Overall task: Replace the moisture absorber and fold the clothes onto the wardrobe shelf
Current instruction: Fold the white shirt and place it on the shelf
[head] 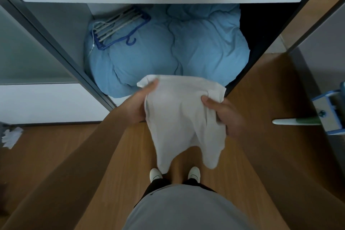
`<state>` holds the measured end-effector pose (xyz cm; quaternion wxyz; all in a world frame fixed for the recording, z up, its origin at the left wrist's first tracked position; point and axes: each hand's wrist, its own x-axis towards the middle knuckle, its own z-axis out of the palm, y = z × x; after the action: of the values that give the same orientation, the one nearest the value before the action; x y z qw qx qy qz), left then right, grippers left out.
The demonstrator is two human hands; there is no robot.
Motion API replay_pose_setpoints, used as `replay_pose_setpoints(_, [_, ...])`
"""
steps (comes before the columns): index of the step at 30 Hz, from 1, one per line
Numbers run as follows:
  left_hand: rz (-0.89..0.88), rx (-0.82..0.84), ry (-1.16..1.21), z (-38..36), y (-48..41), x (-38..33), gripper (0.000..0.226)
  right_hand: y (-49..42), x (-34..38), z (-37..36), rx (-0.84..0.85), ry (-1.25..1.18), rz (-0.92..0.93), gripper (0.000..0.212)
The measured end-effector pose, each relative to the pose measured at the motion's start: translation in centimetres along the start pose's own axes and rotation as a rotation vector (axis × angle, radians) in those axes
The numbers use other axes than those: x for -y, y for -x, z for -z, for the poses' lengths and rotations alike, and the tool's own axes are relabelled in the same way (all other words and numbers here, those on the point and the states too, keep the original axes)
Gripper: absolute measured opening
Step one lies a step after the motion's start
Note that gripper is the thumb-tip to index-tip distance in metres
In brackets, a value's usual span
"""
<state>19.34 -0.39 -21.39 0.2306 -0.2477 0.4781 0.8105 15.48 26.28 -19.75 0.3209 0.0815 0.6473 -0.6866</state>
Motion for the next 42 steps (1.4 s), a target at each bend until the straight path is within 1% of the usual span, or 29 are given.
replay_pose_setpoints(1, [0.031, 0.043, -0.082, 0.2, 0.1, 0.9, 0.057, 0.2, 0.3, 0.2, 0.002, -0.001, -0.008, 0.046])
replay_pose_setpoints(3, [0.014, 0.088, -0.258, 0.0, 0.2, 2.2, 0.049, 0.3, 0.8, 1.0, -0.016, -0.008, -0.023, 0.035])
replay_pose_setpoints(4, [-0.015, 0.075, -0.32, -0.3, 0.1, 2.5, 0.043, 0.4, 1.1, 1.3, -0.035, -0.01, -0.034, 0.035])
replay_pose_setpoints(6, [-0.059, 0.031, -0.335, -0.7, -0.3, 2.7, 0.029, 0.5, 1.4, 1.7, -0.079, -0.012, -0.058, 0.036])
replay_pose_setpoints(7, [-0.077, -0.011, -0.306, -1.0, -0.5, 2.6, 0.023, 0.4, 1.5, 1.8, -0.104, -0.029, -0.074, 0.036])
replay_pose_setpoints(9, [-0.125, -0.15, -0.239, -1.5, -1.0, 2.6, 0.013, 0.2, 1.6, 2.0, -0.137, -0.089, -0.105, 0.038])
replay_pose_setpoints(11, [-0.151, -0.303, -0.19, -2.2, -1.4, 2.3, 0.009, -0.2, 1.7, 2.2, -0.12, -0.171, -0.128, 0.043])
replay_pose_setpoints(12, [-0.151, -0.352, -0.174, -2.4, -1.6, 2.2, 0.008, -0.3, 1.7, 2.3, -0.109, -0.194, -0.143, 0.045])
replay_pose_setpoints(14, [-0.134, -0.384, -0.155, -2.6, -1.6, 2.0, 0.012, -0.4, 0.8, 2.4, -0.103, -0.156, -0.179, 0.046])
replay_pose_setpoints(16, [-0.139, -0.383, -0.134, -2.1, -1.4, 2.0, 0.017, -0.3, -0.6, 2.2, -0.088, -0.035, -0.164, 0.041])
replay_pose_setpoints(18, [-0.152, -0.409, -0.155, -1.2, -1.2, 1.8, 0.022, -0.3, -1.6, 2.1, -0.147, 0.098, -0.073, 0.024])
replay_pose_setpoints(19, [-0.179, -0.431, -0.218, -0.7, -1.1, 1.6, 0.023, -0.3, -1.6, 2.1, -0.185, 0.155, -0.015, 0.015])
replay_pose_setpoints(20, [-0.223, -0.457, -0.337, -0.3, -0.9, 1.3, 0.023, -0.3, -1.4, 1.9, -0.221, 0.205, 0.043, 0.012])
replay_pose_setpoints(22, [-0.336, -0.518, -0.588, 0.5, -0.6, 1.2, 0.03, -0.4, -0.9, 1.6, -0.25, 0.276, 0.138, 0.014])
replay_pose_setpoints(23, [-0.39, -0.541, -0.637, 0.8, -0.4, 1.1, 0.034, -0.4, -0.7, 1.3, -0.248, 0.306, 0.175, 0.015])
replay_pose_setpoints(26, [-0.489, -0.586, -0.611, 0.9, 0.0, 0.6, 0.034, -0.5, -0.6, 0.6, -0.26, 0.379, 0.231, 0.013])
replay_pose_setpoints(27, [-0.482, -0.595, -0.61, 0.9, -0.1, 0.5, 0.036, -0.6, -0.5, 0.3, -0.273, 0.377, 0.241, 0.014])
replay_pose_setpoints(28, [-0.449, -0.602, -0.605, 0.9, -0.2, 0.4, 0.041, -0.6, -0.5, 0.2, -0.29, 0.364, 0.245, 0.022])
replay_pose_setpoints(29, [-0.401, -0.59, -0.584, 1.1, -0.2, 0.3, 0.049, -0.6, -0.4, 0.1, -0.301, 0.343, 0.241, 0.034])
replay_pose_setpoints(30, [-0.36, -0.545, -0.55, 1.3, -0.1, 0.2, 0.059, -0.5, -0.3, 0.1, -0.291, 0.321, 0.233, 0.046])
replay_pose_setpoints(31, [-0.337, -0.467, -0.534, 1.7, 0.0, 0.1, 0.069, -0.5, -0.1, 0.2, -0.253, 0.3, 0.221, 0.055])
replay_pose_setpoints(32, [-0.316, -0.373, -0.558, 2.2, 0.2, 0.0, 0.076, -0.5, 0.1, 0.2, -0.193, 0.298, 0.207, 0.061])
replay_pose_setpoints(33, [-0.291, -0.28, -0.615, 2.5, 0.2, -0.2, 0.081, -0.5, 0.4, 0.1, -0.121, 0.333, 0.191, 0.064])
replay_pose_setpoints(34, [-0.259, -0.204, -0.704, 2.8, 0.3, -0.4, 0.084, -0.5, 0.7, 0.0, -0.052, 0.42, 0.177, 0.066])
replay_pose_setpoints(35, [-0.227, -0.162, -0.812, 2.9, 0.2, -0.7, 0.086, -0.5, 1.0, -0.3, -0.001, 0.553, 0.163, 0.067])
replay_pose_setpoints(37, [-0.207, -0.152, -1.036, 2.8, 0.0, -1.0, 0.092, -1.0, 1.2, -1.3, 0.038, 0.875, 0.143, 0.07])
replay_pose_setpoints(39, [-0.23, -0.162, -1.219, 2.6, -0.1, -1.2, 0.099, -1.7, 1.1, -2.3, -0.004, 1.135, 0.177, 0.063])
replay_pose_setpoints(40, [-0.243, -0.185, -1.302, 2.5, 0.0, -1.4, 0.098, -2.0, 1.1, -2.7, -0.047, 1.225, 0.198, 0.058])
replay_pose_setpoints(42, [-0.266, -0.265, -1.46, 2.4, 0.2, -2.1, 0.087, -2.6, 1.5, -3.3, -0.128, 1.322, 0.237, 0.048])
